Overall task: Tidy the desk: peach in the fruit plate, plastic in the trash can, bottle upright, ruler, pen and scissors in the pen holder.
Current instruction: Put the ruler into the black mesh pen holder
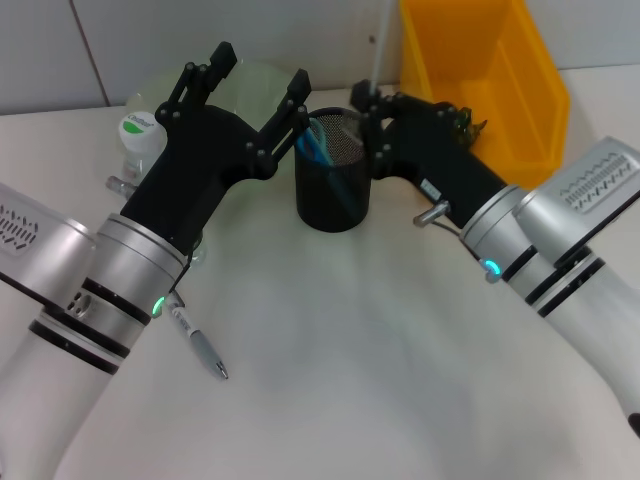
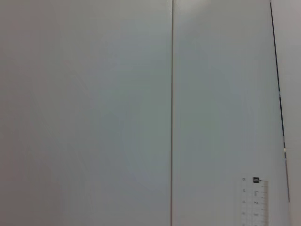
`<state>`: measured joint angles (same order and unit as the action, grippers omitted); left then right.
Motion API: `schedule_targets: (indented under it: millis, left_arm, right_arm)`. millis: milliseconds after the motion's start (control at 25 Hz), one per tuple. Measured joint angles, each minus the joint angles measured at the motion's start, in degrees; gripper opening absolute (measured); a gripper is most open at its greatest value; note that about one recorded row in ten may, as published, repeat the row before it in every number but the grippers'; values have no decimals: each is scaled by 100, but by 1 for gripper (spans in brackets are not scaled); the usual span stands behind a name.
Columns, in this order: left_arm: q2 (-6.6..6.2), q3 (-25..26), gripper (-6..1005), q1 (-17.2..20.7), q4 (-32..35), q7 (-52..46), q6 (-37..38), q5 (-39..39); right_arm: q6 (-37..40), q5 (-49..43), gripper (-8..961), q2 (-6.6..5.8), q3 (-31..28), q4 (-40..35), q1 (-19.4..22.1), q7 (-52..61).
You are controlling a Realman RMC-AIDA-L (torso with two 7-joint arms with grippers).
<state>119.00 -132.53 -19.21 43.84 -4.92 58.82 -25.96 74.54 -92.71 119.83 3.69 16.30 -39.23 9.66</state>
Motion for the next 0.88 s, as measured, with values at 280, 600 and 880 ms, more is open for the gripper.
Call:
schedule_targets:
  millis: [280,600,880]
  left_arm:
    - [8,-39,805,5,-60,-16,0,3]
    - [9,-54,804,5,-61,-84,0,11]
    - [9,-62,805,15,-60,-88,-2,12]
  right_arm:
    - [-262,34,30,-7,-149,-153,-103,16]
    - [-949,36,36,6,-228,-242,-364,-2]
    - [-1489,31,42,5,-229,-241,-512,18]
